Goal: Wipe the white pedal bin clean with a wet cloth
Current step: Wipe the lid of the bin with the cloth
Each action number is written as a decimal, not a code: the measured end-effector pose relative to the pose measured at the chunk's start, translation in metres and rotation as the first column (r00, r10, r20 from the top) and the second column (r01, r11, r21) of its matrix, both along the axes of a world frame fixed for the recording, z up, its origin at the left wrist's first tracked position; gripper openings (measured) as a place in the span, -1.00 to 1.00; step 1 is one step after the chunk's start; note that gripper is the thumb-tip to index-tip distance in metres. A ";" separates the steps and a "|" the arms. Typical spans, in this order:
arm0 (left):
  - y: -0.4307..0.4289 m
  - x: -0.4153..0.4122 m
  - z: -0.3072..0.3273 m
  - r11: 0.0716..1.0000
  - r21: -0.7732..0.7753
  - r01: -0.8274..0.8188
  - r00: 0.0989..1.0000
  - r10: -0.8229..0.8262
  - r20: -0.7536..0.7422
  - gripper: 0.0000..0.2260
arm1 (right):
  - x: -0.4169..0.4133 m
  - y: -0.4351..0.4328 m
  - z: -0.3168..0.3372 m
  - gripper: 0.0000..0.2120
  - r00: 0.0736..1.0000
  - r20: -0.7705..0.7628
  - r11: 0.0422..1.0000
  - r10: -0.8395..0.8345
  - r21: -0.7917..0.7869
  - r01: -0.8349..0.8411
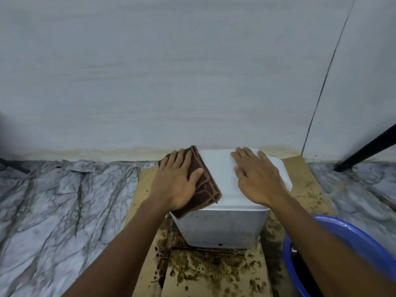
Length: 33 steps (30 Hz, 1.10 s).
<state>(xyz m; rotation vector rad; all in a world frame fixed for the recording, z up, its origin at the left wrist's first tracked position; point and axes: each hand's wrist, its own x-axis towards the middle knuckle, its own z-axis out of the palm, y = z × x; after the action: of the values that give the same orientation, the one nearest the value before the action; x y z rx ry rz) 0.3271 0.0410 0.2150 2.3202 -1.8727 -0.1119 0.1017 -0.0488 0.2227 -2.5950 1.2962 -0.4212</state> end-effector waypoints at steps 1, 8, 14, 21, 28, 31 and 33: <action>0.008 -0.005 -0.004 0.999 -0.034 0.011 1.000 -0.010 0.026 -0.21 | 0.001 0.000 0.001 -0.50 1.000 -0.022 1.000 0.004 0.007 -0.004; 0.018 -0.068 -0.013 0.961 -0.224 0.164 0.986 -0.150 0.078 -0.33 | 0.001 0.003 0.003 -0.49 0.996 -0.090 1.000 0.008 0.011 -0.007; 0.039 -0.016 -0.019 0.940 -0.295 0.174 0.983 -0.149 0.107 -0.37 | 0.002 0.001 -0.001 -0.49 0.990 -0.138 1.000 0.028 -0.007 -0.029; 0.028 -0.020 -0.013 0.963 -0.253 -0.095 0.995 0.101 0.010 -0.29 | 0.004 0.001 -0.002 -0.48 0.988 -0.153 0.999 0.030 -0.008 -0.031; -0.005 -0.090 -0.004 0.969 -0.242 0.054 0.998 -0.050 0.022 -0.40 | -0.001 0.001 -0.002 -0.49 0.996 -0.082 1.000 0.020 -0.022 -0.022; 0.001 -0.067 -0.002 0.951 -0.290 0.110 0.994 -0.110 0.016 -0.41 | 0.000 0.000 -0.004 -0.50 0.995 -0.093 0.999 0.025 -0.045 -0.030; 0.003 -0.044 0.000 0.955 -0.265 0.131 0.991 -0.132 0.015 -0.38 | 0.001 -0.001 -0.005 -0.50 0.995 -0.096 0.998 0.025 -0.047 -0.030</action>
<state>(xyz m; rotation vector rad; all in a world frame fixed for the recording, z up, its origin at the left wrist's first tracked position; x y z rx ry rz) 0.2828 0.0440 0.2150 2.0182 -1.9070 0.1149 0.1026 -0.0495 0.2174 -2.7005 1.2938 -0.3314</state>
